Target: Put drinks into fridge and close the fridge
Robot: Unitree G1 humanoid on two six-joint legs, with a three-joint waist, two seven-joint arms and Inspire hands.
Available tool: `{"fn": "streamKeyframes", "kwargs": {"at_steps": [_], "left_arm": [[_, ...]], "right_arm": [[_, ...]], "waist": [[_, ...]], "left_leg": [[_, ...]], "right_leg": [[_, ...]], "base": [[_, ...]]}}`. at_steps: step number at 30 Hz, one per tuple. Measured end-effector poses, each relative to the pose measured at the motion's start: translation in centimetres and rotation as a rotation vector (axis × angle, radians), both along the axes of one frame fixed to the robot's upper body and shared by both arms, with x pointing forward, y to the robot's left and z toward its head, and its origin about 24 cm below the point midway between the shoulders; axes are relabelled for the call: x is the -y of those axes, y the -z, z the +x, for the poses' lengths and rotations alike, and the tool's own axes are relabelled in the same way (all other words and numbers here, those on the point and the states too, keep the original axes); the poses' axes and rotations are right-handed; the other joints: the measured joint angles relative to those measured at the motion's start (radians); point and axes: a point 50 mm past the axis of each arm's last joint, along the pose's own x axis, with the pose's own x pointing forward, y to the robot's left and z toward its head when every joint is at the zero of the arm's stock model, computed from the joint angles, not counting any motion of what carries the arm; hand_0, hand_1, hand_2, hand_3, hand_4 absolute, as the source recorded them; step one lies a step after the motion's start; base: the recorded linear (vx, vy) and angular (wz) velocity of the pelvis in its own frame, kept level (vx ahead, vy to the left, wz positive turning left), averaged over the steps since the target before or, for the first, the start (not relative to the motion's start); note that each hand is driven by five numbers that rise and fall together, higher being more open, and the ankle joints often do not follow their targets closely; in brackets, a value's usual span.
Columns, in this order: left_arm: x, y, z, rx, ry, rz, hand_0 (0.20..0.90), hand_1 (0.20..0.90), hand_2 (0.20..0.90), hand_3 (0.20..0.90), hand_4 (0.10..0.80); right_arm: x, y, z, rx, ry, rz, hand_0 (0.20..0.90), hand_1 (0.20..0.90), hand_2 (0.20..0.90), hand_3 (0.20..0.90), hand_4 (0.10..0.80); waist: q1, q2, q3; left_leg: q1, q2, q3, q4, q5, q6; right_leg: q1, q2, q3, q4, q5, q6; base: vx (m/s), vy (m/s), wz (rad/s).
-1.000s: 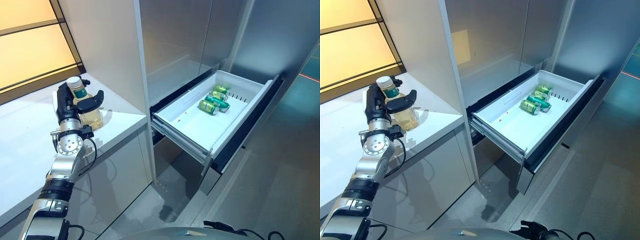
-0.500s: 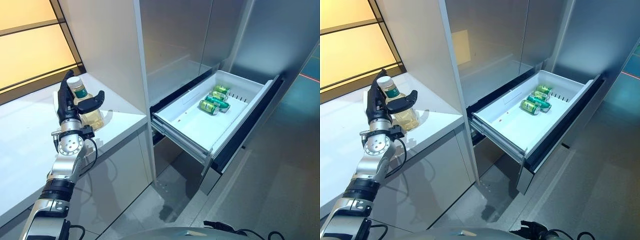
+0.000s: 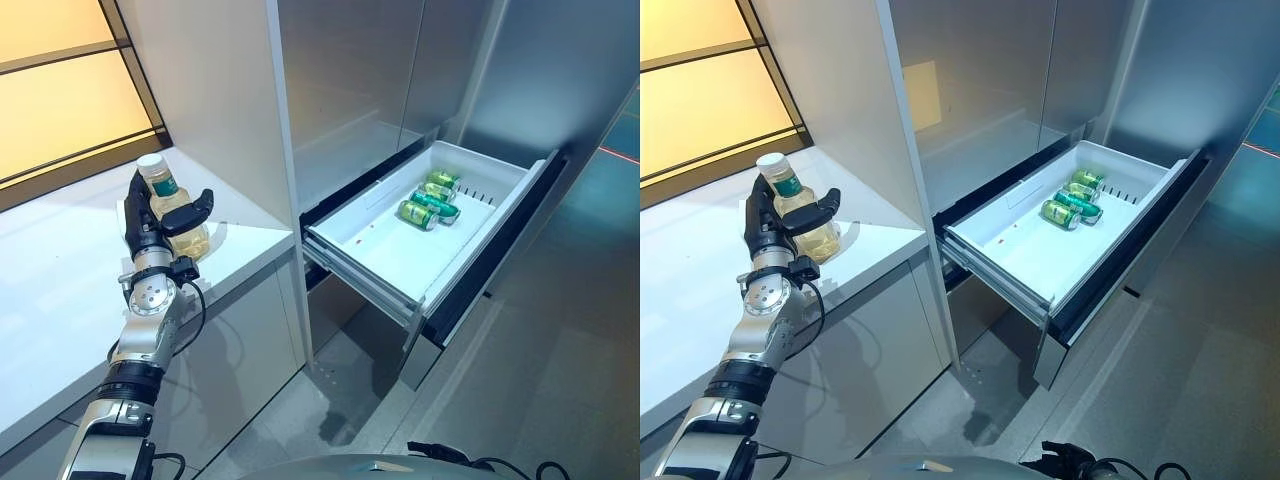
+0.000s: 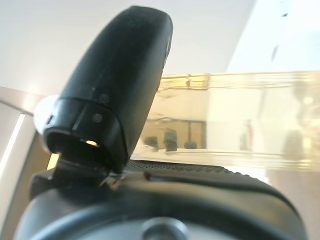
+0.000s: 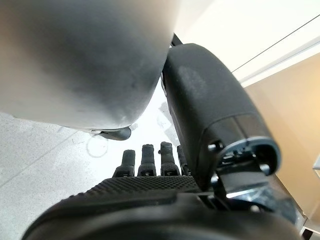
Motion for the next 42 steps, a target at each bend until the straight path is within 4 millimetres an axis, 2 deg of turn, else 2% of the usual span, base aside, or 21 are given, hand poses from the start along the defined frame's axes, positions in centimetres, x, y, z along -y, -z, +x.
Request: {"fn": "streamKeyframes", "kwargs": {"at_steps": [7,8,10,21,30,33,36,39,42], "left_arm": [[0.3,0.9,-0.4,-0.023,-0.004,-0.023,0.9,0.9,0.9,0.9,0.8],[0.3,0.9,-0.4,-0.023,-0.004,-0.023,0.559,0.559,0.559,0.502,0.402],[0.3,0.9,-0.4,-0.023,-0.004,-0.023,0.3,0.3,0.3,0.2,0.1],[0.4,0.8,-0.6,0.03,-0.006,-0.076,0.3,0.3,0.3,0.2,0.1],[1.4,-1.9,-0.7,0.159,0.01,-0.078,0.3,0.3,0.3,0.2,0.1],[2.2,-3.4,-0.8,0.235,0.094,-0.152,0.3,0.3,0.3,0.2,0.1],[4.6,-4.9,-0.9,0.381,0.316,-0.464,0.3,0.3,0.3,0.2,0.1],[7.0,-5.7,-1.4,0.485,0.497,-0.672,0.3,0.3,0.3,0.2,0.1],[9.1,-6.0,-2.4,0.52,0.72,-0.755,0.3,0.3,0.3,0.2,0.1]], "right_arm": [[0.0,0.0,0.0,0.001,0.0,0.0,0.9,0.9,0.9,0.9,0.8],[0.0,0.0,0.0,0.001,-0.001,0.0,0.9,0.9,0.9,0.9,0.8],[0.0,0.0,0.0,0.001,-0.001,0.0,0.9,0.9,0.9,0.9,0.8],[-0.2,0.0,0.1,0.006,-0.002,0.005,0.9,0.9,0.9,0.9,0.8],[-0.8,0.1,0.3,0.014,-0.004,0.017,0.9,0.9,0.9,0.9,0.8],[-0.8,0.0,0.5,0.028,-0.008,0.018,0.9,0.9,0.9,0.9,0.8],[-1.2,-0.3,1.2,0.097,-0.062,0.023,0.9,0.9,0.9,0.9,0.8],[-2.4,-1.5,3.4,0.224,-0.144,0.048,0.9,0.9,0.9,0.9,0.8],[-5.5,-4.6,7.1,0.426,-0.196,0.14,0.9,0.9,0.9,0.9,0.8]], "waist": [[0.0,0.0,0.0],[0.0,0.0,0.0],[0.0,0.0,0.0],[0.0,-0.009,0.007],[0.003,-0.037,0.036],[0.003,-0.038,0.037],[0.011,-0.039,0.039],[0.001,-0.039,0.049],[-0.027,-0.033,0.061]], "left_leg": [[0.0,0.0,0.0,0.0,0.0,0.0],[0.0,0.0,0.0,0.0,0.0,0.0],[0.0,0.0,0.0,0.0,0.0,0.0],[0.0,0.0,0.0,0.0,0.0,0.0],[-0.004,0.0,-0.001,0.001,0.0,0.0],[-0.004,0.0,-0.002,0.001,-0.001,0.002],[-0.004,-0.001,-0.004,0.004,-0.001,0.002],[-0.004,0.0,-0.006,0.003,-0.001,0.002],[-0.003,0.001,-0.006,0.005,0.0,0.001]], "right_leg": [[-0.001,0.0,0.0,0.0,0.0,0.0],[-0.001,0.0,0.0,0.0,0.0,0.0],[0.0,0.0,0.0,0.0,0.0,0.0],[-0.001,0.0,0.0,0.0,0.0,0.0],[-0.004,0.0,-0.001,0.0,0.0,0.0],[-0.004,0.0,-0.002,0.0,0.0,0.0],[-0.003,-0.001,-0.003,0.0,0.0,0.0],[-0.002,0.001,-0.004,0.0,0.0,0.0],[-0.002,0.002,-0.005,0.0,0.0,0.0]], "base": [[0.0,0.0,0.0],[0.0,0.0,0.0],[0.0,0.0,0.0],[0.0,0.0,0.0],[-0.012,-0.002,0.0],[0.0,0.0,0.0],[-0.033,-0.022,0.01],[-0.064,-0.04,0.01],[-0.076,-0.041,0.0]]}}
